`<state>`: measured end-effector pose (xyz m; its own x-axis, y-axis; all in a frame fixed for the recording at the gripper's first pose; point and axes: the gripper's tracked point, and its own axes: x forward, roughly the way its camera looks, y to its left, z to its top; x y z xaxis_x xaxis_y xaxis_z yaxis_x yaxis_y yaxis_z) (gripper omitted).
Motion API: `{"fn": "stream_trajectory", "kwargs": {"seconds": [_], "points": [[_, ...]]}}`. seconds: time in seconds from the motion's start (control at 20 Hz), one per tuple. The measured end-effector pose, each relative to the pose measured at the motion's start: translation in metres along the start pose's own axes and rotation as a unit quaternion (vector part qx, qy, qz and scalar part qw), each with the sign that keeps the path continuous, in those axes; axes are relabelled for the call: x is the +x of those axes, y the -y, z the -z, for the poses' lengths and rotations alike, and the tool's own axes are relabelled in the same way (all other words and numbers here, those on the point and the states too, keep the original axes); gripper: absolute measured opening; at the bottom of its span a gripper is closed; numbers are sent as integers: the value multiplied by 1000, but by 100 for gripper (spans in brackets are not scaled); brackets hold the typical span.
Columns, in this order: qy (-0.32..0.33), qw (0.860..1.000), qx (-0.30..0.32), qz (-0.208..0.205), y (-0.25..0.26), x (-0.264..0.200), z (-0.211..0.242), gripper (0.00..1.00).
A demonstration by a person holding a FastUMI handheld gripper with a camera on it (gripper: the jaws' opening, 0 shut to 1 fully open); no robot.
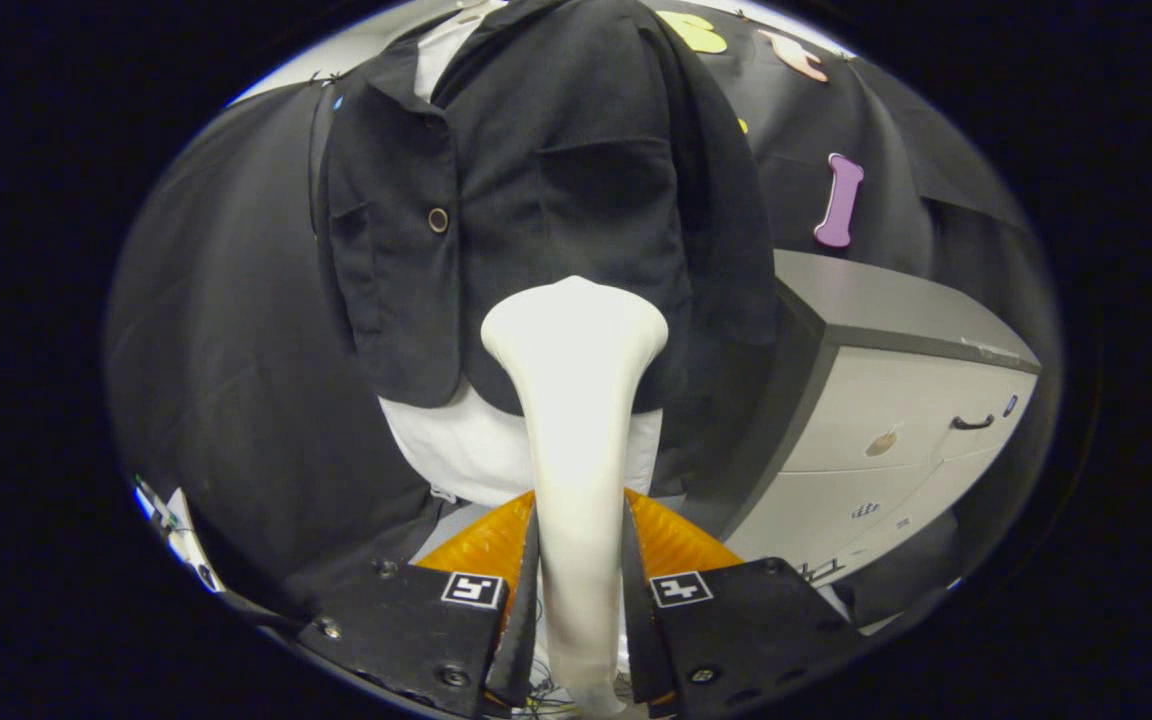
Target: Iron the clothes twice with a garment steamer, once on the left side and once on the right side.
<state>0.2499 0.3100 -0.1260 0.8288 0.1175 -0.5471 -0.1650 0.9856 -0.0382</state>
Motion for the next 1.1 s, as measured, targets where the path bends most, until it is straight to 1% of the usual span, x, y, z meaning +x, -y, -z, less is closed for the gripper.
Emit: {"fn": "stream_trajectory", "kwargs": {"seconds": [0.35,0.45,0.6,0.8,0.95,1.1], "points": [[-33,999,-15,-4,-1,10,40,39],[-33,999,-20,-10,-5,9,42,39],[-18,999,-34,-23,-18,2,29,38],[26,998,-42,-49,-48,-18,-8,38],[116,990,-51,-57,-70,-39,-64,38],[210,974,-55,-68,-95,-64,-131,38]]}}
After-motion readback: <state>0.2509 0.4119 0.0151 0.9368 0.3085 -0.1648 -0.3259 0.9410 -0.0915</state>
